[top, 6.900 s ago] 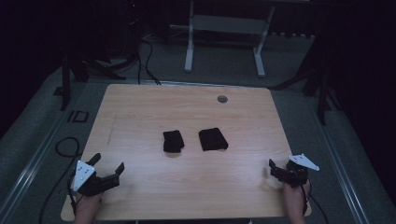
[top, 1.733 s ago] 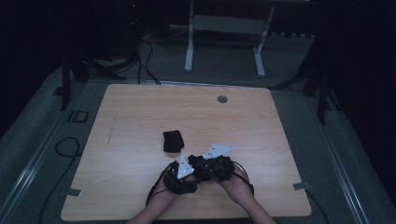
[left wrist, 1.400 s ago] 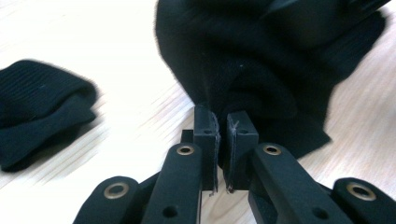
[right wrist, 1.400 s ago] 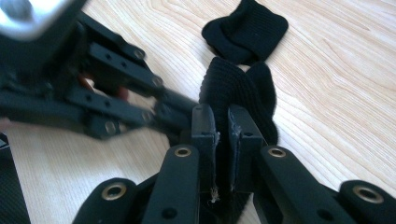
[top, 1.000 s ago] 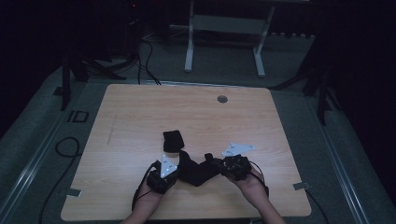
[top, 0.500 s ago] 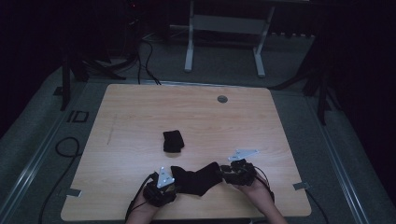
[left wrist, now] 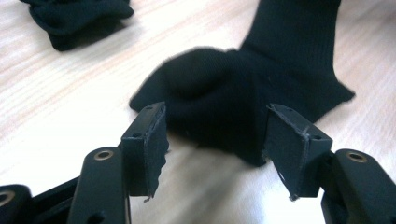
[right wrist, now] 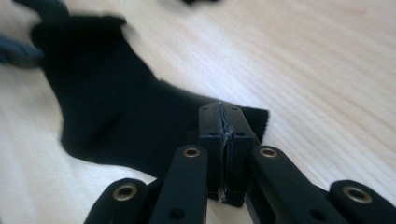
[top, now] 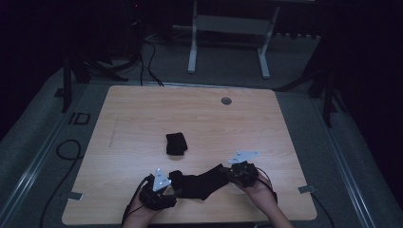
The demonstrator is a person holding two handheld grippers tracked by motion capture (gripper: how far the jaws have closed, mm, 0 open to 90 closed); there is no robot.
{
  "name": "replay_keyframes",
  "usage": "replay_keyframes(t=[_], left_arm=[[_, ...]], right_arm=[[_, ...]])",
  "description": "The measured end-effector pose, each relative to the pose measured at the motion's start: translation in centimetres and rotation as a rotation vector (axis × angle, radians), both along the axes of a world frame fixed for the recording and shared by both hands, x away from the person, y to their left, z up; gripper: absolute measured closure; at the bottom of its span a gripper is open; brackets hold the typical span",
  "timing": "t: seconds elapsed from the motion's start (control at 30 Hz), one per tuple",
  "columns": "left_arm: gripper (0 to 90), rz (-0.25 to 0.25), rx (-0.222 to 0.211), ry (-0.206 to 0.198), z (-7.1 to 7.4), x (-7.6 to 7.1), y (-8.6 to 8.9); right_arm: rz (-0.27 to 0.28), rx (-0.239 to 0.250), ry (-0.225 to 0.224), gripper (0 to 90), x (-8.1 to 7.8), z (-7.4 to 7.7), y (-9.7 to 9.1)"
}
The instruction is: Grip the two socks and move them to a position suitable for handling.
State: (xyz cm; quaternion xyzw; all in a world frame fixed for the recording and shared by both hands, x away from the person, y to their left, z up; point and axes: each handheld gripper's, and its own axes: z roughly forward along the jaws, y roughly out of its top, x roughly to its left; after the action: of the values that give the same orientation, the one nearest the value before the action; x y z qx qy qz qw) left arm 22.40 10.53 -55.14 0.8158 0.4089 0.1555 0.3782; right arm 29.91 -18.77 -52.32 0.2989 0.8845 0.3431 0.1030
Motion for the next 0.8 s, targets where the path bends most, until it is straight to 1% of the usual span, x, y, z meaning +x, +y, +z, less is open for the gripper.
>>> replay_keyframes(t=[0.07,0.1,0.13,0.17,0.2,0.23,0.27,0.3,0.33,0.37,0.4,0.43,0.5,0.53,0.57,0.6,0.67,0.73,0.77,0.8], left_arm=[[38.0,0.007,0.008,-0.015,0.2,0.4,-0.2],[38.0,0.004,0.015,-0.027,0.4,0.5,-0.4],[37.9,-0.005,0.042,-0.050,0.6,0.7,-0.9],[37.9,-0.011,0.058,-0.064,0.6,0.9,-1.1],[41.1,-0.012,0.073,-0.074,0.6,1.0,-1.5],[41.1,-0.020,0.091,-0.078,0.6,1.3,-1.7],[55.6,-0.031,0.105,-0.081,0.5,1.4,-1.8],[65.5,-0.037,0.122,-0.089,0.3,1.6,-1.8],[71.6,-0.037,0.122,-0.089,0.3,1.6,-1.8],[71.6,-0.037,0.122,-0.089,0.3,1.6,-1.8],[71.6,-0.018,0.112,-0.097,0.2,1.6,-1.3],[83.9,-0.006,0.097,-0.099,0.2,1.5,-1.0],[85.3,0.021,0.079,-0.103,0.3,1.3,-0.2],[85.2,0.030,0.068,-0.098,0.3,1.2,0.1],[83.1,0.035,0.060,-0.086,0.3,1.1,0.5],[83.1,0.042,0.054,-0.082,0.2,1.1,0.8],[79.4,0.053,0.058,-0.069,0.0,0.9,1.5],[77.7,0.067,0.051,-0.054,-0.2,0.8,2.1],[77.6,0.067,0.051,-0.054,-0.2,0.8,2.1],[77.6,0.070,0.050,-0.041,-0.4,0.6,2.7]], right_arm=[[-0.004,-0.039,0.001,87.8,0.4,-1.0,0.7],[-0.004,-0.039,0.001,87.8,0.4,-1.0,0.7],[-0.008,-0.051,-0.004,87.8,0.6,-1.3,0.8],[-0.007,-0.065,-0.006,87.9,0.7,-1.7,1.0],[-0.010,-0.082,0.002,88.7,0.9,-2.1,1.1],[-0.010,-0.082,0.002,88.7,0.9,-2.1,1.1],[-0.014,-0.103,0.002,88.9,0.9,-2.4,1.1],[-0.012,-0.107,-0.002,88.9,0.9,-2.5,1.1],[-0.012,-0.107,-0.002,88.9,0.9,-2.5,1.1],[-0.015,-0.107,0.000,88.9,0.8,-2.5,1.0],[-0.015,-0.107,0.000,88.9,0.8,-2.5,1.0],[-0.020,-0.117,-0.005,88.9,0.7,-2.5,0.6],[-0.030,-0.110,0.000,88.9,0.7,-2.5,0.2],[-0.032,-0.106,0.006,88.9,0.7,-2.5,0.0],[-0.035,-0.098,0.016,88.8,0.5,-2.5,-0.4],[-0.035,-0.098,0.016,88.8,0.5,-2.5,-0.4],[-0.033,-0.097,0.016,88.7,0.2,-2.6,-0.7],[-0.039,-0.095,0.017,88.3,0.0,-2.6,-1.1],[-0.039,-0.095,0.017,88.3,0.0,-2.6,-1.1],[-0.042,-0.084,0.024,88.0,0.0,-2.6,-1.3]])
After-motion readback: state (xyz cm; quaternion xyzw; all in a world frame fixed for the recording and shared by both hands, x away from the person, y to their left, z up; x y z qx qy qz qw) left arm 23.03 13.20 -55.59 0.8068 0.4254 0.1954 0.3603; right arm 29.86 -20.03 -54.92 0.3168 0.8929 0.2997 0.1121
